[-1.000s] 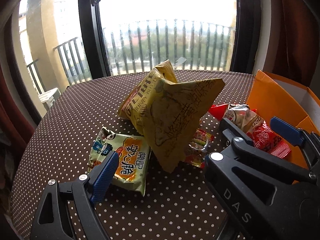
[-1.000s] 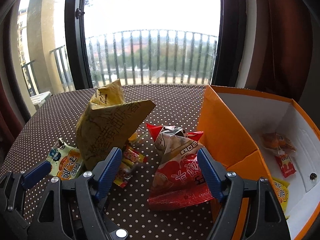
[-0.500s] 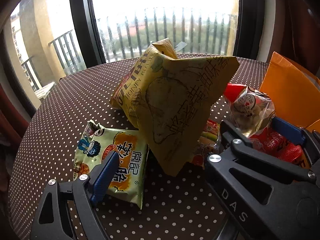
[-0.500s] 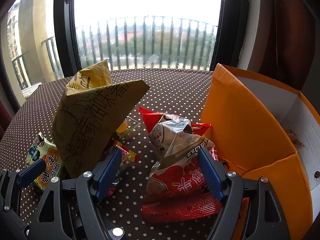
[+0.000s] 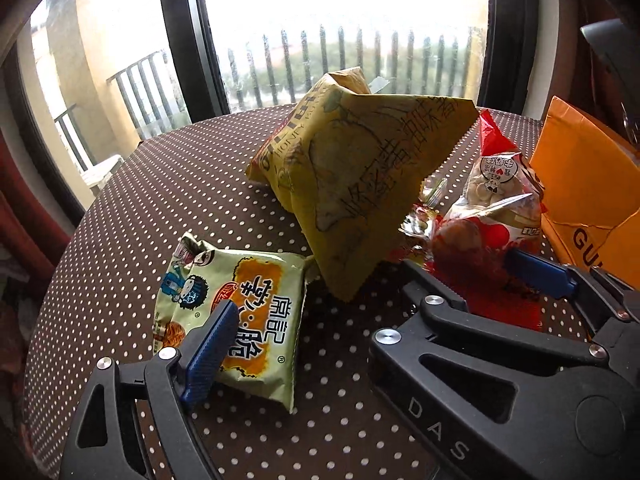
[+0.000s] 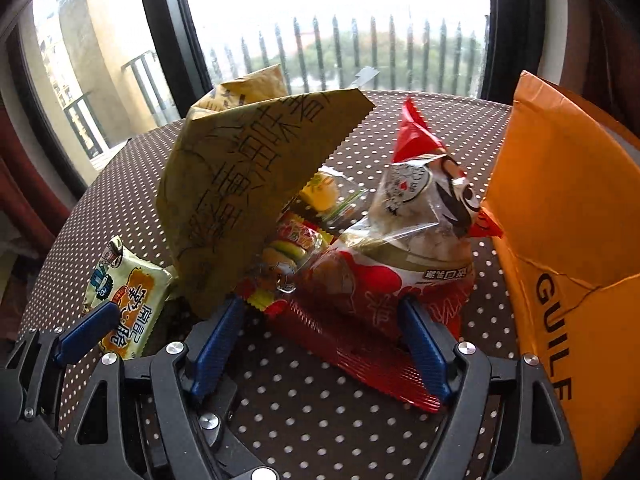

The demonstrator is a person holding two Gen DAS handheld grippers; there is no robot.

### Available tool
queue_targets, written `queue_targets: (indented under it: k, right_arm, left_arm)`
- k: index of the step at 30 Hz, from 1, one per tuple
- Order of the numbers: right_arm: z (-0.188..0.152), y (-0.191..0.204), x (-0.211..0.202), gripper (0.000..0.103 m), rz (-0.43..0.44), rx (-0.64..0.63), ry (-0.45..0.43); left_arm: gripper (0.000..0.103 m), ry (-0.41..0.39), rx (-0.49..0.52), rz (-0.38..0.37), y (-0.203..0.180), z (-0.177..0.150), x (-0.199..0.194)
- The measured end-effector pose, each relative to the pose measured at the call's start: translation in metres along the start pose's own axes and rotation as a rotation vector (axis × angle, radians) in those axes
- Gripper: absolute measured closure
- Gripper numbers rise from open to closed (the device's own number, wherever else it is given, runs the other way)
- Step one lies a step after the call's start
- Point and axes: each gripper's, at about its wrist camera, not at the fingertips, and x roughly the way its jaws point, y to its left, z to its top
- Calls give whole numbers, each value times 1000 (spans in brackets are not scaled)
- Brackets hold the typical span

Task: Organize snacks
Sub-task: 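Lower the right tool onto the red-and-white candy bag and close it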

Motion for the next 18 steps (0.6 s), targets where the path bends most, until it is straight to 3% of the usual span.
queue_targets:
  k: [4,10,18]
  right_arm:
    - [2,4,-10,21,-9,-3,-19]
    - [9,10,-33,21,-120,14,-122]
    - [32,-5,-23,21,-242,68,-161]
  left_arm:
    - [15,-17,-23,-26,4,-1,-11]
    - [15,-74,-24,28,6,18,-21]
    - [15,-51,-13,26,0,51,4]
